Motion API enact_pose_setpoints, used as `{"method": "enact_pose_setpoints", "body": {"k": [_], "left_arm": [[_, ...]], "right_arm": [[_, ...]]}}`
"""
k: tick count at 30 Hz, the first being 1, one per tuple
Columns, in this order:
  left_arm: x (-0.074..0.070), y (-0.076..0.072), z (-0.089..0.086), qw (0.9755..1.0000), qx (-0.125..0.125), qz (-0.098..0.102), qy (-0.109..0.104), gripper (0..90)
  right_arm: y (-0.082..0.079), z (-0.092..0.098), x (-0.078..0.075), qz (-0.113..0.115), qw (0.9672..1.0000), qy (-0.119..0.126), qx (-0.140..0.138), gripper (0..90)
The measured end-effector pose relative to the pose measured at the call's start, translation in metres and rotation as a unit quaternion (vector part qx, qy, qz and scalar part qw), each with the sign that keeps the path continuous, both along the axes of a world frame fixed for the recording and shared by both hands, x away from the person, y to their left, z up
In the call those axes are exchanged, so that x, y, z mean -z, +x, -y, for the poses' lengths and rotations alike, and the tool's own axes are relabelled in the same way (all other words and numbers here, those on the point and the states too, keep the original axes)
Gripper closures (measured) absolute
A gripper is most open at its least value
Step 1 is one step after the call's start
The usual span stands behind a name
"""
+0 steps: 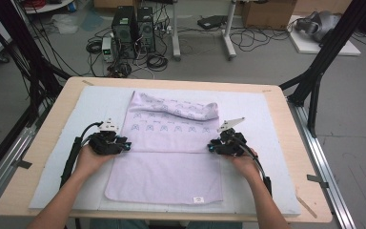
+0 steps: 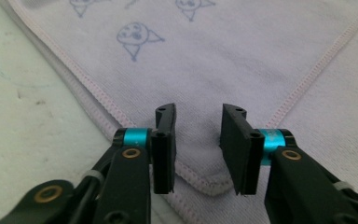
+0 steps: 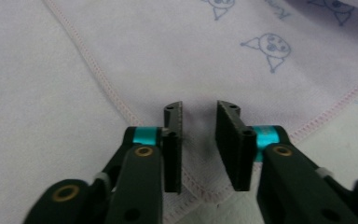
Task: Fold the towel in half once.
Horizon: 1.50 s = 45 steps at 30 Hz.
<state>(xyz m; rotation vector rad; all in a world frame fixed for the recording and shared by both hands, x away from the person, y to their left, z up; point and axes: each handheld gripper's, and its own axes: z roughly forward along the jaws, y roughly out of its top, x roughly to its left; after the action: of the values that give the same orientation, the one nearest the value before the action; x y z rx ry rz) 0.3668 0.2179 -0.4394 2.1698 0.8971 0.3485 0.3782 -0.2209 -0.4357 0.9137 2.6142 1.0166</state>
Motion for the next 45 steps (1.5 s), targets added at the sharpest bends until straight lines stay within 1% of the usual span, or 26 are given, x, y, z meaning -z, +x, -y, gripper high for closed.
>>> {"method": "enact_pose_setpoints", "body": {"k": [2,5,6,8,9,11,13,14,15,17,21,23,24,26,27,28,29,30,32,34,36,39,41,42,44,45], "left_arm": [[0.0,0.0,0.001,1.0,0.003,0.004,0.005,81.5],[-0.003,-0.002,0.003,0.9999,0.002,0.013,0.011,86.4],[-0.004,-0.003,0.002,0.9998,0.003,0.015,0.01,86.9],[-0.008,-0.005,-0.001,0.9999,0.003,0.012,-0.006,87.2],[-0.01,-0.006,-0.003,0.9999,0.003,0.01,-0.01,87.3],[-0.016,-0.008,-0.006,0.9995,-0.001,0.017,-0.026,87.6],[-0.02,-0.011,-0.009,0.9992,-0.003,0.023,-0.033,87.7],[-0.023,-0.012,-0.01,0.999,-0.002,0.026,-0.036,87.7],[-0.026,-0.014,-0.011,0.9987,-0.006,0.031,-0.04,87.6],[-0.031,-0.018,-0.013,0.9984,-0.007,0.035,-0.044,87.6],[-0.04,-0.027,-0.016,0.9982,-0.004,0.042,-0.043,87.6],[-0.044,-0.035,-0.016,0.998,0.001,0.047,-0.042,87.6],[-0.046,-0.039,-0.017,0.9979,0.004,0.051,-0.041,87.6],[-0.049,-0.049,-0.017,0.9973,0.008,0.063,-0.039,87.6],[-0.05,-0.057,-0.017,0.9969,0.011,0.069,-0.036,87.6],[-0.05,-0.064,-0.019,0.9966,0.015,0.071,-0.039,87.6],[-0.049,-0.069,-0.02,0.9966,0.016,0.071,-0.039,87.6],[-0.048,-0.074,-0.022,0.9966,0.019,0.07,-0.04,87.6],[-0.043,-0.085,-0.025,0.9968,0.021,0.068,-0.037,87.6],[-0.038,-0.092,-0.026,0.9971,0.021,0.066,-0.033,87.6],[-0.034,-0.1,-0.028,0.9973,0.021,0.063,-0.033,87.6],[-0.028,-0.108,-0.029,0.9974,0.025,0.06,-0.033,87.4],[-0.025,-0.112,-0.029,0.9976,0.03,0.056,-0.029,87.3],[-0.024,-0.114,-0.028,0.9976,0.03,0.055,-0.028,87.3],[-0.025,-0.12,-0.029,0.9972,0.033,0.063,-0.025,87.8],[-0.026,-0.121,-0.03,0.9972,0.034,0.061,-0.027,87.8]], "right_arm": [[-0.001,-0.002,0.0,-0.002,1.0,-0.001,-0.008,84.6],[-0.002,-0.003,-0.002,0.003,1.0,-0.005,-0.008,87.0],[-0.002,-0.002,-0.003,0.004,1.0,-0.001,-0.007,87.2],[-0.003,0.0,-0.008,0.011,0.9999,0.011,-0.004,87.4],[-0.003,0.002,-0.011,0.017,0.9997,0.019,-0.004,87.4],[-0.005,0.006,-0.018,0.023,0.999,0.038,0.001,87.4],[-0.008,0.009,-0.022,0.029,0.9983,0.05,0.003,87.4],[-0.01,0.01,-0.024,0.032,0.9981,0.052,0.002,87.4],[-0.012,0.011,-0.027,0.034,0.998,0.054,0.003,87.3],[-0.015,0.013,-0.033,0.044,0.9968,0.067,0.003,87.4],[-0.028,0.013,-0.047,0.06,0.9952,0.078,-0.007,87.4],[-0.038,0.013,-0.055,0.073,0.994,0.079,-0.016,87.4],[-0.043,0.013,-0.058,0.078,0.9936,0.079,-0.02,87.4],[-0.055,0.013,-0.064,0.086,0.9921,0.087,-0.029,87.4],[-0.06,0.013,-0.065,0.086,0.9914,0.092,-0.033,87.4],[-0.068,0.014,-0.067,0.083,0.9911,0.096,-0.039,87.4],[-0.077,0.015,-0.067,0.083,0.9905,0.099,-0.046,87.4],[-0.082,0.016,-0.066,0.081,0.9902,0.102,-0.051,87.4],[-0.093,0.015,-0.058,0.069,0.9916,0.091,-0.061,87.4],[-0.102,0.013,-0.051,0.056,0.9919,0.09,-0.069,87.4],[-0.11,0.009,-0.045,0.053,0.9923,0.08,-0.079,87.5],[-0.118,0.008,-0.039,0.051,0.992,0.08,-0.084,87.4],[-0.119,0.009,-0.033,0.042,0.9919,0.085,-0.084,87.4],[-0.121,0.009,-0.031,0.039,0.9922,0.083,-0.085,87.5],[-0.124,0.009,-0.03,0.036,0.9919,0.086,-0.086,87.4],[-0.127,0.009,-0.032,0.042,0.991,0.092,-0.087,87.4]]}}
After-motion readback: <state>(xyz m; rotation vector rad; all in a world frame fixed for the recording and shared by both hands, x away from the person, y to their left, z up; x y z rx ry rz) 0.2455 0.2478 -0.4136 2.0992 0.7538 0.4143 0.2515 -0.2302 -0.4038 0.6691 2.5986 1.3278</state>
